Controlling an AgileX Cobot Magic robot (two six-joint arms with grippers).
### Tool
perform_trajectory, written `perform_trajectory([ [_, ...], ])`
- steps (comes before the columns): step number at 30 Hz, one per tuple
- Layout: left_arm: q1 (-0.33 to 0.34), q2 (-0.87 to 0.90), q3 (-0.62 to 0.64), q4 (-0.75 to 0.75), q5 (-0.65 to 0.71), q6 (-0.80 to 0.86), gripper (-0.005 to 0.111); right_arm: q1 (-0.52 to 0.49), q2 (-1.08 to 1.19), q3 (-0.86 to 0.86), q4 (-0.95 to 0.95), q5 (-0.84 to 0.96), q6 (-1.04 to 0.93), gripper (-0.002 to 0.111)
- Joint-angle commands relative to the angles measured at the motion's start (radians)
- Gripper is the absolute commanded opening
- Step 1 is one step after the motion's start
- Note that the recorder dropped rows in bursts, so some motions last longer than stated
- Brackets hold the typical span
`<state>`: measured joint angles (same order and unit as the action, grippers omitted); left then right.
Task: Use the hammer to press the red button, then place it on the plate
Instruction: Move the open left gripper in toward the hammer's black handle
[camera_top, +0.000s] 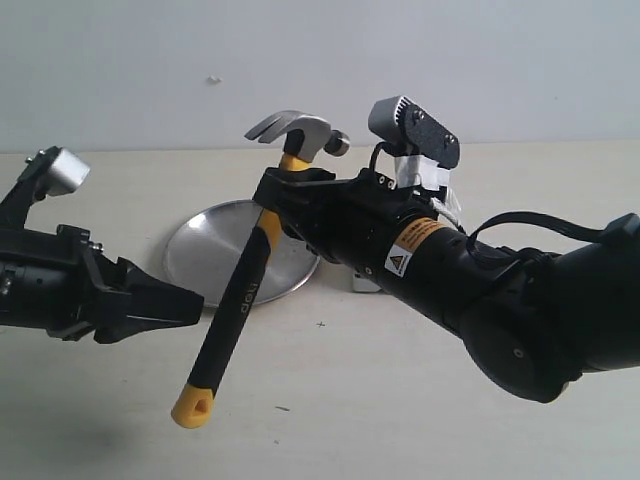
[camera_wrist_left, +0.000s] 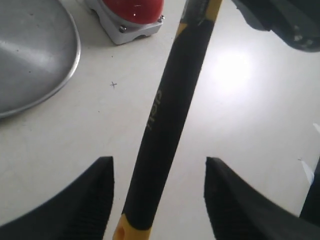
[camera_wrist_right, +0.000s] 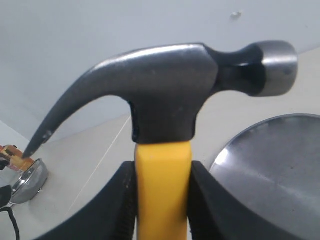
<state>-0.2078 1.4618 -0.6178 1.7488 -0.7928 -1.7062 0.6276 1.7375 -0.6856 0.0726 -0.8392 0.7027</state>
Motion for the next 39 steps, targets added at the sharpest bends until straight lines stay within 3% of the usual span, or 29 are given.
perform_trajectory([
  [1, -0.054, 0.031, -0.009, -0.004, -0.012, 0.051, 0.054, 0.0, -0.011, -0.009, 0.001, -0.038, -0.011, 0.0],
  [5, -0.088, 0.059, -0.009, -0.004, 0.049, 0.105, 0.054, 0.0, -0.011, -0.009, -0.001, -0.023, -0.011, 0.0],
  [18, -0.088, 0.093, -0.009, -0.004, 0.106, 0.11, 0.054, 0.0, -0.011, -0.009, -0.048, -0.022, 0.068, 0.0],
  [25, -0.162, 0.093, -0.009, -0.004, 0.151, 0.141, 0.054, 0.0, -0.011, -0.009, -0.052, -0.022, 0.087, 0.0],
  [39, -0.164, 0.178, -0.009, -0.004, 0.19, 0.165, 0.054, 0.0, -0.011, -0.009, -0.083, 0.007, 0.086, 0.0],
])
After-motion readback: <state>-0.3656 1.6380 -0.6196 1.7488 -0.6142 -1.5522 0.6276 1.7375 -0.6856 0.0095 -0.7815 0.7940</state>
